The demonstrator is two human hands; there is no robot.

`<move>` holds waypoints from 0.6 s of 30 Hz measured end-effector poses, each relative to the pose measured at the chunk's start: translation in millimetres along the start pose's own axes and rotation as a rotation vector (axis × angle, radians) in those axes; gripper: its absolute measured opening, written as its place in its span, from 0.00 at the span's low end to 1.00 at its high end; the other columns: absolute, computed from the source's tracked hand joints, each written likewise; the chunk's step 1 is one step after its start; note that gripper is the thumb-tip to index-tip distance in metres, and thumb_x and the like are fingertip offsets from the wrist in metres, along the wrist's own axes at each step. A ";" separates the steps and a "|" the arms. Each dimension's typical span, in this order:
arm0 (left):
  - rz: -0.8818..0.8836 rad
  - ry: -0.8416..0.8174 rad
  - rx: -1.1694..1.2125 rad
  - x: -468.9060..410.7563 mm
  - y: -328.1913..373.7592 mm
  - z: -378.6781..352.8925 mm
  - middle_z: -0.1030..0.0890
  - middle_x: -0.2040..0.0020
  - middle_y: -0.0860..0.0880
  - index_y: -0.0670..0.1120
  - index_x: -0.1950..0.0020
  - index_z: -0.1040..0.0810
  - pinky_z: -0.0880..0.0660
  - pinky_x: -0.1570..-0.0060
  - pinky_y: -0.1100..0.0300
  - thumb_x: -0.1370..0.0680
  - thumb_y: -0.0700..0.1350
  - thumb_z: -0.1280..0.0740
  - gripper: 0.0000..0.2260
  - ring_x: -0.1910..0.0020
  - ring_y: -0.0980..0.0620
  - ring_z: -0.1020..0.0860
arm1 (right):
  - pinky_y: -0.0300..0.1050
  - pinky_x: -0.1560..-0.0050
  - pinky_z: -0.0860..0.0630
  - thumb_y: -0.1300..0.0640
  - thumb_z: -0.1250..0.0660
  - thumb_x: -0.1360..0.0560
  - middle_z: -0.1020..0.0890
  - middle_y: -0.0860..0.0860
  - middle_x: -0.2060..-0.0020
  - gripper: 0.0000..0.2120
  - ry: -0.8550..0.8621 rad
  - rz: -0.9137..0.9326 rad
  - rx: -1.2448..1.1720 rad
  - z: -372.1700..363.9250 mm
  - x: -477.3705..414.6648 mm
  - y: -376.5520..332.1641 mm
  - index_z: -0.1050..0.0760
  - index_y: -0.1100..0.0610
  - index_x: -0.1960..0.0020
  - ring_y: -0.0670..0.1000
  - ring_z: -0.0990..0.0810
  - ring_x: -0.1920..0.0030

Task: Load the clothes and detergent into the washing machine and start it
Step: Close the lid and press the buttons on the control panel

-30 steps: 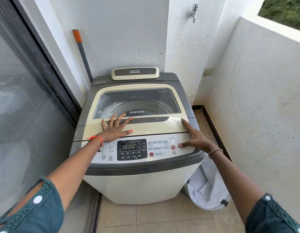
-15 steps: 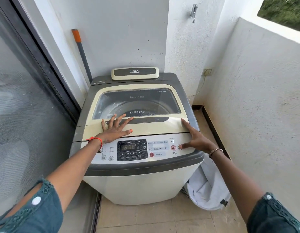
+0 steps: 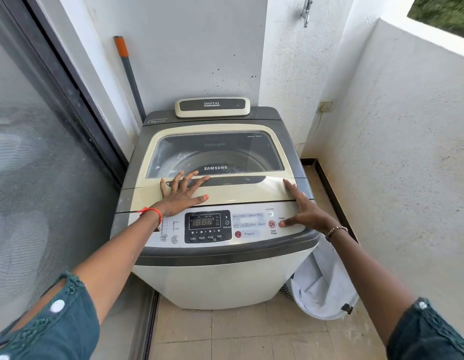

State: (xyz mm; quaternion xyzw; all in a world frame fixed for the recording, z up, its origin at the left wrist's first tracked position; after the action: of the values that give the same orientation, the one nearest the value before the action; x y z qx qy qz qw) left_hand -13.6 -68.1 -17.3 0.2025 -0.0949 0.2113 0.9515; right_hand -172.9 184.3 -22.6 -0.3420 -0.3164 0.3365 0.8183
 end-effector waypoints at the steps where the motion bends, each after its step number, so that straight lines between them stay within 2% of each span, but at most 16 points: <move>1: -0.005 0.013 -0.005 0.4 0.1 0.4 0.61 0.24 0.60 0.72 0.32 0.59 0.72 0.36 0.39 0.35 0.74 0.54 0.32 0.27 0.51 0.69 | 0.57 0.25 0.55 0.62 0.22 0.37 0.54 0.51 0.24 0.55 -0.003 -0.008 0.007 -0.6 -0.5 -0.4 0.57 0.44 0.25 0.53 0.57 0.24; 5: -0.019 0.098 -0.048 2.2 1.3 3.6 0.58 0.24 0.58 0.71 0.33 0.61 0.71 0.35 0.38 0.37 0.74 0.58 0.33 0.26 0.50 0.64 | 0.52 0.27 0.62 0.64 0.25 0.35 0.59 0.52 0.24 0.55 0.003 0.009 0.056 -1.6 -1.2 -5.4 0.61 0.47 0.25 0.54 0.61 0.25; 9: -0.029 0.158 -0.079 5.0 2.5 4.7 0.55 0.24 0.57 0.70 0.33 0.61 0.68 0.34 0.38 0.37 0.73 0.59 0.33 0.25 0.49 0.59 | 0.48 0.28 0.65 0.63 0.24 0.36 0.65 0.52 0.25 0.59 0.017 0.025 0.103 -2.6 -4.6 -4.6 0.68 0.48 0.26 0.52 0.65 0.25; 16: -0.047 0.203 -0.086 5.2 3.0 5.9 0.52 0.24 0.56 0.68 0.31 0.61 0.67 0.33 0.37 0.36 0.73 0.58 0.34 0.26 0.48 0.57 | 0.52 0.27 0.63 0.65 0.25 0.35 0.59 0.49 0.24 0.57 0.042 0.026 0.005 0.3 -0.4 -4.8 0.64 0.48 0.25 0.52 0.62 0.25; 18: -0.054 0.211 -0.085 5.2 3.0 6.5 0.52 0.24 0.55 0.68 0.31 0.60 0.67 0.33 0.37 0.36 0.73 0.58 0.34 0.25 0.48 0.57 | 0.54 0.26 0.62 0.63 0.25 0.34 0.58 0.50 0.24 0.55 0.051 0.020 -0.022 0.3 -1.6 -3.1 0.63 0.46 0.25 0.51 0.62 0.25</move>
State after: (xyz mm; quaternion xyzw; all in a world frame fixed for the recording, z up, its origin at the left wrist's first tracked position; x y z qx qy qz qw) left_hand -10.9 -66.5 -9.1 0.1411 0.0024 0.2017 0.9692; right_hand -173.0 181.6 -20.5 -0.3626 -0.2958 0.3324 0.8189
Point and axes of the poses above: each hand's wrist, its own x-axis away from the middle knuckle, its own z-axis out of the back of the hand, y = z × x, the point moved 9 cm from there along -x, towards the middle knuckle
